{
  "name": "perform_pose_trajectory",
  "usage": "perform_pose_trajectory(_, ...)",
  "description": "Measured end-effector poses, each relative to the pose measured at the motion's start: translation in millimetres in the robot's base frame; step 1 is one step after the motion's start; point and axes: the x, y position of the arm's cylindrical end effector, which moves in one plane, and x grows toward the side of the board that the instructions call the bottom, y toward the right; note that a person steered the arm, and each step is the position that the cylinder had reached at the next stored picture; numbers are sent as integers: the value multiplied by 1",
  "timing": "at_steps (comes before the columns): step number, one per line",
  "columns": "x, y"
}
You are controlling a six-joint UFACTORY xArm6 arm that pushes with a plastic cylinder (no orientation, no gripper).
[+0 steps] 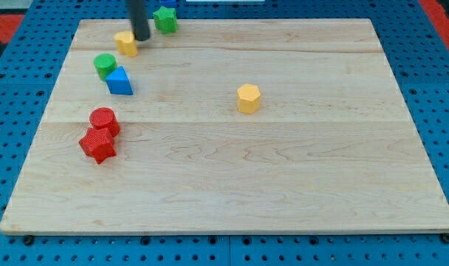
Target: Push the yellow heart into yellow hexagon
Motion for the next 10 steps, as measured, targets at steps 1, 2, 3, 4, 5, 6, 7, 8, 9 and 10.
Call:
perform_pose_trajectory(1,-36,-29)
perform_pose_trajectory(2,-24,-80)
perform_pose_trajectory(3,-14,-54)
perform_pose_trajectory(4,5,-23)
perform_pose_trajectory(5,21,-35)
perform_pose_trajectory(6,22,-35)
perform_pose_trajectory(7,38,-37)
perform_pose_trajectory(8,47,-27)
perform_pose_trajectory(9,47,14)
perform_pose_trajectory(10,48,62)
